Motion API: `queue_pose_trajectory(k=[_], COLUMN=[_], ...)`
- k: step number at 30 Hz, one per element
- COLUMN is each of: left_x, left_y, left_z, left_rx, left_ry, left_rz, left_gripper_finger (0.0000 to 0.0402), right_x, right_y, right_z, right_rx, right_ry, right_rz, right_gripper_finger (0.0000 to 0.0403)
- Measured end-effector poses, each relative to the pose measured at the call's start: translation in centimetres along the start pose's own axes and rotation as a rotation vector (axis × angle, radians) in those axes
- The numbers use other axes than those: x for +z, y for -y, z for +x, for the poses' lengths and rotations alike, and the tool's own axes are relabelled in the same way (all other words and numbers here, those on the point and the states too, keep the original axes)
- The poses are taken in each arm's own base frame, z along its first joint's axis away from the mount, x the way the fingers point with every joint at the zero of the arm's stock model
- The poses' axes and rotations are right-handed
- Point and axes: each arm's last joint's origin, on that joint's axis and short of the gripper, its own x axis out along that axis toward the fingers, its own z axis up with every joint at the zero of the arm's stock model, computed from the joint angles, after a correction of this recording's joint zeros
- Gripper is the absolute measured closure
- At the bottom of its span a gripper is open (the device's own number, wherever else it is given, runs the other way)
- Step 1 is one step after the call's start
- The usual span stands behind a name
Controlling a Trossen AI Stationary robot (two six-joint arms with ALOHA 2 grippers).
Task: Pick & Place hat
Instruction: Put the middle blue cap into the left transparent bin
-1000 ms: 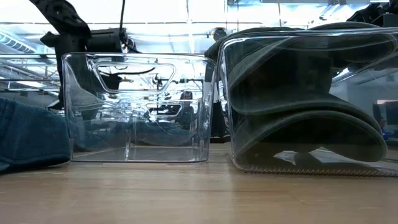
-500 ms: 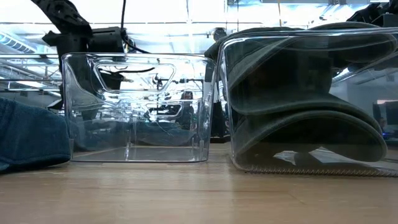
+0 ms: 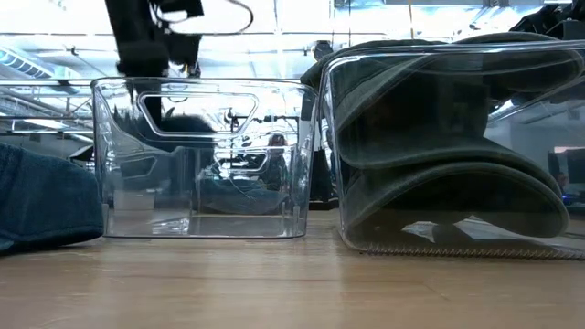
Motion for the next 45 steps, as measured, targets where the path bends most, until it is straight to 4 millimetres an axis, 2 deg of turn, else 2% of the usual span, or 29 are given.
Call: queue_pose_trajectory(k=[10,15,23,45], left_x=[1.2,1.4,1.0,0.9], left_y=[0.0,1.1,3.0,3.2], left_z=[-8.3,-11.0,-12.2,-12.2], left_rx=[0.091,0.052,0.033,0.044], left_ry=[0.098,0.202,0.251,0.257], left_rz=[-0.049,-0.041,0.033,0.050], left_gripper_finger=[0.0400,0.0401,0.0401,0.0401], right_x=[0.0,0.0,0.0,0.0], right_y=[0.0,0.0,0.0,0.0], right_z=[0.0,0.0,0.0,0.0], right_rx=[0.000,0.000,0.000,0.000], right_ry=[0.000,0.000,0.000,0.000], right_rz=[0.000,0.000,0.000,0.000], right_gripper_finger=[0.0403,0.0403,0.0403,0.0403])
